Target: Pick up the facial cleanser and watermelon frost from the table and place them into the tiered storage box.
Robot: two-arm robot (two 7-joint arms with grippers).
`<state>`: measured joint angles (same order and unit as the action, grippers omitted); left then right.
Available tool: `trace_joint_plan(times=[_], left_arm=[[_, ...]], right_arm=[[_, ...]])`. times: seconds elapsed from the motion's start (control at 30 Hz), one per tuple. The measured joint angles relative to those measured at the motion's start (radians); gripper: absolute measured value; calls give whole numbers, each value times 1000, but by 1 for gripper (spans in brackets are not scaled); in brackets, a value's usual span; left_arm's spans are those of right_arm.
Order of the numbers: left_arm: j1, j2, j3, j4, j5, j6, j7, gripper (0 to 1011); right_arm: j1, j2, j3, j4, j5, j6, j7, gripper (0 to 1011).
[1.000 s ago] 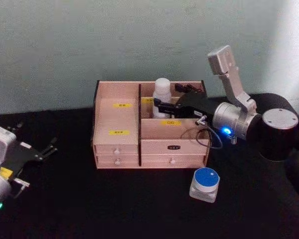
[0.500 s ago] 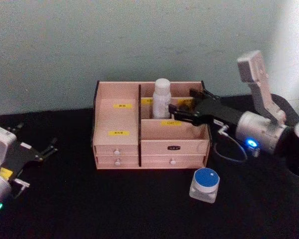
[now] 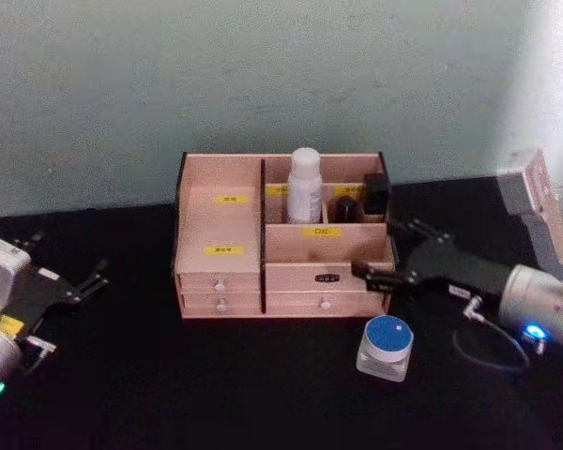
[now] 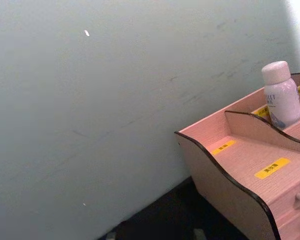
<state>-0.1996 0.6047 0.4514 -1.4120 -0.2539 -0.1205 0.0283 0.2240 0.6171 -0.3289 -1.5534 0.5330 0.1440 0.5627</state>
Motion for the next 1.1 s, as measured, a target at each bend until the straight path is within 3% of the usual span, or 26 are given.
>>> trace_joint_plan(times=[0.13,0.47,1.1], left_arm=[[0,0,0,0,0,0,0,1001],[0,0,0,0,0,0,0,1001],[0,0,0,0,0,0,0,1001]], right_arm=[[-48,42,1,-36,10,8,-4,1000],[-98,96,-13,-66,21,38,-22,1000],[-77,120,-67,-39,-12,112,-37,1000]])
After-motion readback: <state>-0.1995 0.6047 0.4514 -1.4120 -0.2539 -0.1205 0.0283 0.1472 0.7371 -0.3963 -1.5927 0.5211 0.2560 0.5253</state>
